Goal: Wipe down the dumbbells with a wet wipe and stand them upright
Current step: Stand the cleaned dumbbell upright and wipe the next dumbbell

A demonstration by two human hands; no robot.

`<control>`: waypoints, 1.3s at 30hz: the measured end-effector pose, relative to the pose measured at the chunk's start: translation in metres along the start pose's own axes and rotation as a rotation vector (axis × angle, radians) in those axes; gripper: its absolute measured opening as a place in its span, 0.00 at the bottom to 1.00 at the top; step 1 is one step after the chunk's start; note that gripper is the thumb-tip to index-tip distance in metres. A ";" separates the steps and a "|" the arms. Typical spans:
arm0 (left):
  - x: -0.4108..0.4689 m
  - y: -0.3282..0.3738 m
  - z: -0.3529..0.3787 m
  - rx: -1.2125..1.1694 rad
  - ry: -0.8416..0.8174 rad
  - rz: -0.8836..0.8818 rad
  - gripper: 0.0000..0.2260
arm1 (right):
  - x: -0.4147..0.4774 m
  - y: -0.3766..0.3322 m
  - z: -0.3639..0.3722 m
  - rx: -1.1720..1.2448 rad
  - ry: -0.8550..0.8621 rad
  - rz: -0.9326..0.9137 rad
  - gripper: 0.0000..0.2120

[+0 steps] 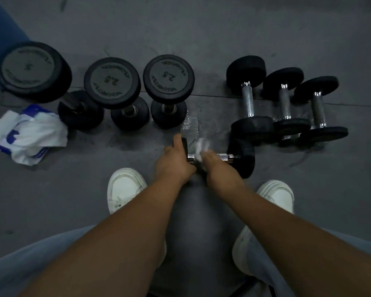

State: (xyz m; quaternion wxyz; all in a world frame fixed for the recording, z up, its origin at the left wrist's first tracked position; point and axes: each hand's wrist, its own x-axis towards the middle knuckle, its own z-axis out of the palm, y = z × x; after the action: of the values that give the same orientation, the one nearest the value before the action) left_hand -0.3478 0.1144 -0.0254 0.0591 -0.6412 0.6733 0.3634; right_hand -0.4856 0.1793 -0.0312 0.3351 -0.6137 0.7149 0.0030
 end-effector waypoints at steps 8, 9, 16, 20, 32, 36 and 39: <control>-0.001 0.000 -0.004 -0.018 -0.037 0.009 0.42 | 0.010 0.004 -0.007 0.245 0.428 0.222 0.04; 0.000 -0.001 -0.004 -0.012 -0.039 0.011 0.42 | 0.012 0.003 -0.008 0.288 0.468 0.244 0.02; 0.003 -0.002 -0.003 -0.009 -0.028 0.024 0.40 | 0.014 -0.013 0.007 0.154 0.167 0.063 0.10; 0.005 -0.003 -0.002 -0.008 -0.027 0.019 0.42 | 0.021 -0.009 -0.002 0.359 0.443 0.278 0.12; 0.006 -0.005 0.000 -0.025 -0.013 0.037 0.40 | 0.008 -0.017 0.011 0.329 0.289 0.195 0.09; -0.009 -0.008 0.007 -0.284 0.106 -0.076 0.42 | 0.001 0.000 0.011 0.395 0.483 0.369 0.10; -0.037 -0.004 0.022 -0.412 0.151 -0.159 0.42 | -0.006 0.006 0.016 0.401 0.467 0.292 0.10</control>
State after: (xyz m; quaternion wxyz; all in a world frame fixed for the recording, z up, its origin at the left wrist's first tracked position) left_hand -0.3462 0.1582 -0.0231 -0.0954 -0.7160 0.5348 0.4384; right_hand -0.4829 0.1923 -0.0436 0.2724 -0.4107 0.8391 -0.2304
